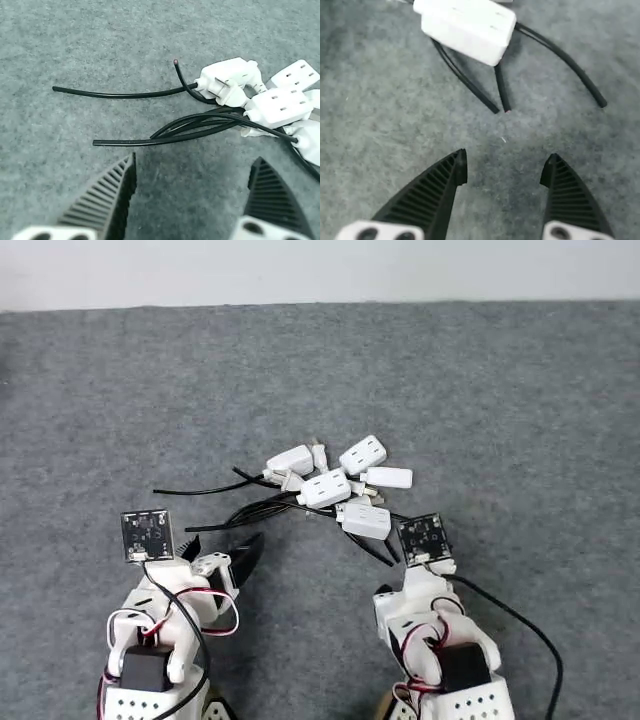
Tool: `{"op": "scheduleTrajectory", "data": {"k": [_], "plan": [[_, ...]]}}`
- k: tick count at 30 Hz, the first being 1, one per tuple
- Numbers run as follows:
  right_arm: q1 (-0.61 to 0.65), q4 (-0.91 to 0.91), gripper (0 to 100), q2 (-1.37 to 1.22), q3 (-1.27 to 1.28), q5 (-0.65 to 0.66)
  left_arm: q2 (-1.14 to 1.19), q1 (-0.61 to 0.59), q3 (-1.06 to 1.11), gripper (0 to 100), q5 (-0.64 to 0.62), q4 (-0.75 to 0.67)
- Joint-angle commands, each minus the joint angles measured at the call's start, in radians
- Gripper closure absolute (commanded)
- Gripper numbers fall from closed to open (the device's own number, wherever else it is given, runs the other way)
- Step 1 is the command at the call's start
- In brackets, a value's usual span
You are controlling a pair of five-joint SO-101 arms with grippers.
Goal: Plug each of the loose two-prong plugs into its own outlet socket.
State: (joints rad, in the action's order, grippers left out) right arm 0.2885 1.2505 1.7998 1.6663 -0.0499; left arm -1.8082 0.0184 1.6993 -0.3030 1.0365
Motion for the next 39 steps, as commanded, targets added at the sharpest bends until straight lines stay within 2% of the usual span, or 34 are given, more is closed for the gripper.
{"op": "scheduleTrajectory", "data": {"k": [1, 3, 7, 10, 17, 26, 29, 33, 36, 39], "plan": [[0.013, -0.033, 75.8, 0.012, 0.017, -0.012, -0.011, 0.008, -0.018, 66, 0.026, 0.0], [0.015, -0.035, 75.8, 0.012, 0.017, -0.011, -0.011, 0.008, -0.018, 66, 0.095, -0.009], [0.019, -0.036, 75.8, 0.012, 0.017, -0.011, -0.011, 0.008, -0.018, 66, 0.216, -0.126], [0.021, -0.062, 75.8, 0.012, 0.017, -0.011, -0.011, 0.008, -0.018, 66, 0.226, -0.15], [0.015, -0.315, 75.8, 0.012, 0.017, -0.011, -0.011, 0.008, -0.018, 66, 0.222, -0.235], [0.022, -0.278, 75.8, 0.01, 0.017, -0.009, -0.008, 0.006, -0.018, 66, 0.226, -0.233], [0.085, -0.236, 75.8, 0.01, 0.017, -0.009, -0.009, 0.012, -0.018, 66, 0.227, -0.181], [0.188, -0.263, 75.8, 0.01, 0.017, -0.009, -0.009, 0.118, -0.018, 66, 0.227, -0.124], [0.272, -0.346, 75.8, 0.01, 0.017, -0.011, -0.011, 0.209, -0.019, 66, 0.222, -0.146], [0.305, -0.352, 75.8, 0.01, 0.017, -0.014, -0.011, 0.221, -0.018, 66, 0.219, -0.183]]}}
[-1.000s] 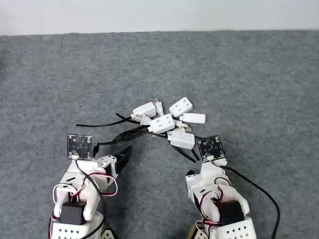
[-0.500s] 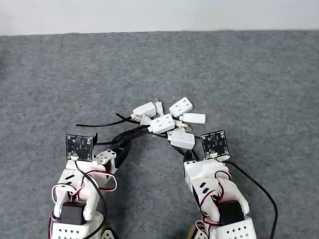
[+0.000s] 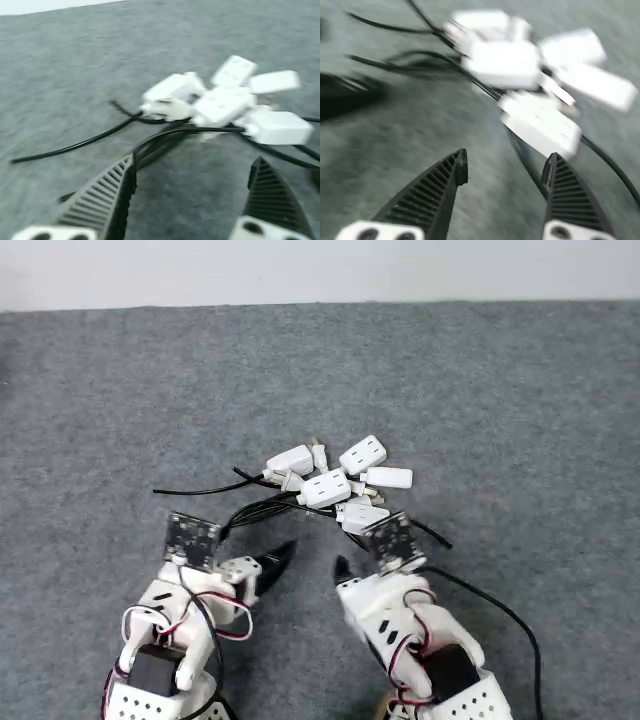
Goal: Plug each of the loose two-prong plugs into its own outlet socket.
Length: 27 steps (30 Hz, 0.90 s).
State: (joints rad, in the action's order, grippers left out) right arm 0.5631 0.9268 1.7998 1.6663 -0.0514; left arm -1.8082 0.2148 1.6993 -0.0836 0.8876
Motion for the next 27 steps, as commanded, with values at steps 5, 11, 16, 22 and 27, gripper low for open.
{"op": "scheduleTrajectory", "data": {"k": [5, 11, 16, 22, 27], "plan": [[0.031, 0.031, 75.8, 0.008, 0.017, -0.009, -0.011, 0.026, -0.018, 66, 0.005, 0.061], [0.065, 0.051, 76.0, 0.01, 0.017, -0.014, -0.011, 0.068, -0.018, 66, 0.002, 0.106], [0.079, -0.007, 76.0, 0.01, 0.017, -0.014, -0.009, 0.066, -0.018, 66, -0.025, 0.106], [0.084, -0.01, 76.0, 0.01, 0.017, -0.009, -0.009, 0.068, -0.018, 66, -0.1, 0.1], [0.088, 0.064, 75.8, 0.01, 0.017, -0.009, -0.008, 0.129, -0.018, 66, -0.104, 0.1]]}}
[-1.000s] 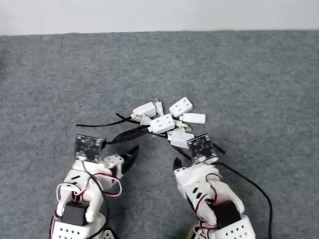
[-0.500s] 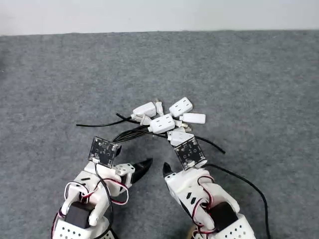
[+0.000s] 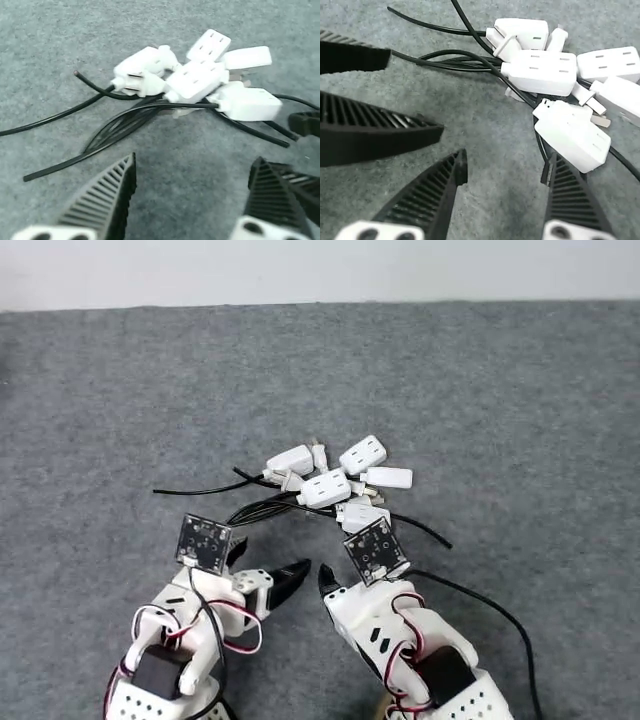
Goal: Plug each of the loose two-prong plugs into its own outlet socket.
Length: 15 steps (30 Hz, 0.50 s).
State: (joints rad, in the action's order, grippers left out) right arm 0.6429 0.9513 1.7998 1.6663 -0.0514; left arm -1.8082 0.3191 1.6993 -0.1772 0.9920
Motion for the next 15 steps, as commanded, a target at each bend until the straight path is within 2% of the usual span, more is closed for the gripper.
{"op": "scheduleTrajectory", "data": {"k": [1, 5, 10, 12, 15], "plan": [[0.018, 0.045, 75.8, 0.01, 0.017, -0.009, -0.008, 0.021, -0.018, 66, -0.011, 0.0], [0.031, 0.053, 75.8, 0.01, 0.017, -0.008, -0.006, -0.054, -0.018, 66, -0.012, -0.005], [0.013, 0.044, 75.8, 0.01, 0.017, -0.006, -0.011, -0.229, -0.018, 66, -0.06, -0.009], [-0.058, 0.012, 75.7, 0.01, 0.017, -0.005, -0.011, -0.288, -0.018, 66, -0.081, -0.041], [-0.271, -0.101, 75.7, 0.01, 0.014, 0.071, -0.006, -0.318, -0.018, 66, -0.135, -0.049]]}}
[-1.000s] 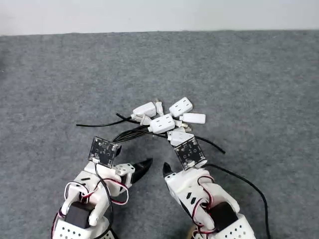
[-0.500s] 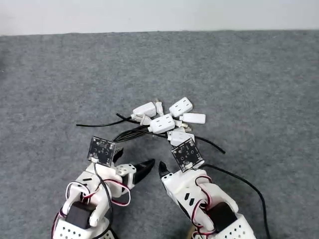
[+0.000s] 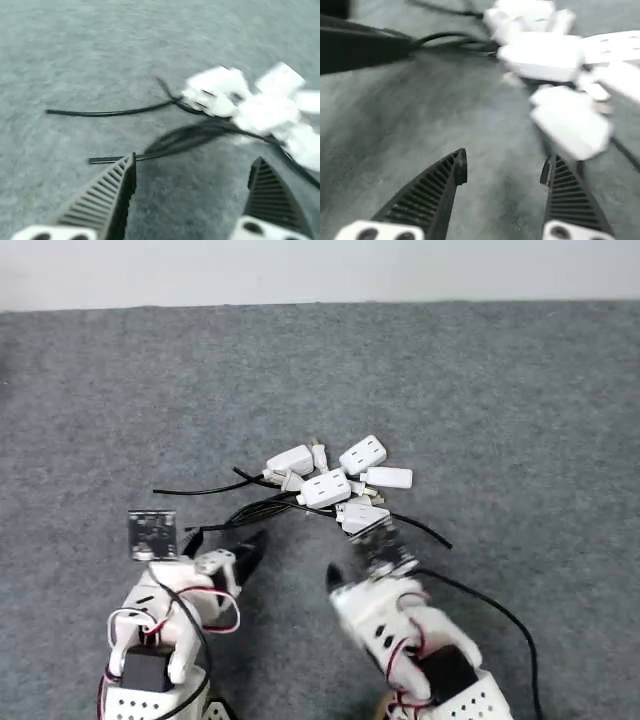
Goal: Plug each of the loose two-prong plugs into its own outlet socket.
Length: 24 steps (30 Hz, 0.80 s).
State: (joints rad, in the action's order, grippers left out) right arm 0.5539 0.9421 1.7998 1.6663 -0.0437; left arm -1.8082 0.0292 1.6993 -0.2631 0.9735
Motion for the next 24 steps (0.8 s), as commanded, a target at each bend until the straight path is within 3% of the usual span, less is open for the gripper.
{"op": "scheduleTrajectory", "data": {"k": [1, 5, 20, 24], "plan": [[-0.262, -0.127, 76.0, 0.01, 0.015, 0.094, -0.005, -0.028, -0.018, 66, -0.064, -0.018], [-0.47, -0.216, 76.0, 0.01, 0.017, 0.143, -0.009, -0.005, -0.018, 66, -0.071, 0.012], [-0.515, -0.278, 76.0, 0.012, -0.003, 0.15, -0.009, -0.032, -0.016, 66, -0.064, 0.012], [-0.526, -0.286, 75.9, 0.012, 0.005, 0.201, -0.009, -0.129, -0.016, 66, 0.072, -0.032]]}}
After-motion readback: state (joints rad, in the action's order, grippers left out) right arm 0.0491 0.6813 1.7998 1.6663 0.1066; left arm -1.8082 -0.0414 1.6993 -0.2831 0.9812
